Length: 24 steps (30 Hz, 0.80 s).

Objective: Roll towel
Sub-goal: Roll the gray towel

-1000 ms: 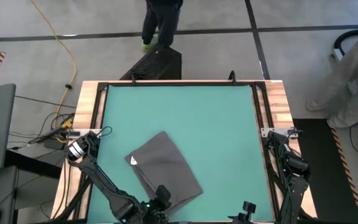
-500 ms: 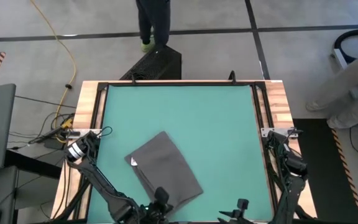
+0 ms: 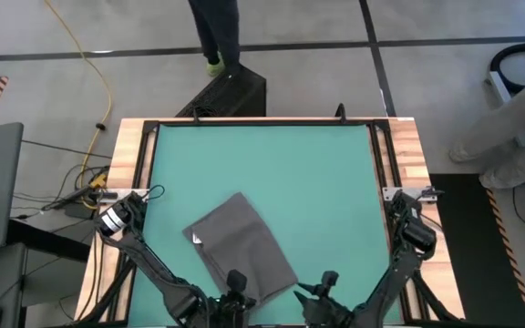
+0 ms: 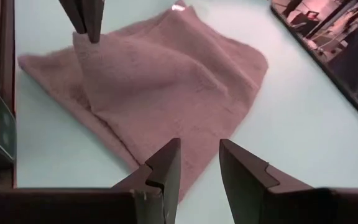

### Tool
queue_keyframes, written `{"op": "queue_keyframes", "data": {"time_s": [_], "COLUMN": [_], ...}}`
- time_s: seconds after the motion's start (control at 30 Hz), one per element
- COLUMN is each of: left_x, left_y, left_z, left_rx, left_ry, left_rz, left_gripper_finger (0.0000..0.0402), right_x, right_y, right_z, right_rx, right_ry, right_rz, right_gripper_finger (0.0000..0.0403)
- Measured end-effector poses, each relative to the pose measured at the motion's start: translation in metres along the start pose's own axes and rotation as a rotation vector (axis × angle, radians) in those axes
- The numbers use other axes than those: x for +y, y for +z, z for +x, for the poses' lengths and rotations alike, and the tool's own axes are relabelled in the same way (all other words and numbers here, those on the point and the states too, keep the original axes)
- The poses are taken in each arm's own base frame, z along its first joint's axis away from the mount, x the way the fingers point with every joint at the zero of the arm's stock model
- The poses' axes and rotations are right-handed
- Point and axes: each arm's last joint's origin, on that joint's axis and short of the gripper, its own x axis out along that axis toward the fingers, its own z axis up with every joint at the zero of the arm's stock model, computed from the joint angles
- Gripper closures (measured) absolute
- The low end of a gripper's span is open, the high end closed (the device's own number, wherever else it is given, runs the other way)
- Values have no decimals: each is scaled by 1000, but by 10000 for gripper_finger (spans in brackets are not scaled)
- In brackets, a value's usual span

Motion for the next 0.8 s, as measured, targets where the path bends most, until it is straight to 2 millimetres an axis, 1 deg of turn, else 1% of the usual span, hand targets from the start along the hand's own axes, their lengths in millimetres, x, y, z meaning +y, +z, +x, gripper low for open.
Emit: {"op": "queue_keyframes", "data": {"time_s": [0.07, 0.17, 0.33, 0.5, 0.6, 0.8], "left_x": [-2, -6, -12, -15, -15, -16], "left_y": [-3, -4, 6, 7, 2, -6], "left_z": [3, 2, -8, -12, -8, -5], "left_rx": [-28, -56, -97, -117, -113, -88], "left_ry": [-2, -16, -34, 15, -6, -16], "left_rz": [-35, -83, -114, -119, -149, -168], "left_gripper_finger": [401, 401, 401, 401, 401, 401], "right_x": [3, 6, 11, 15, 15, 18], "right_y": [-7, -18, -28, -30, -31, -29], "right_z": [8, 17, 27, 29, 29, 36], "right_rx": [0, -2, -30, -37, -36, -20], "right_ry": [3, 5, 20, 44, 43, 75], "right_rz": [2, 10, 33, 36, 34, 25], "right_gripper_finger": [269, 269, 269, 269, 269, 269]}}
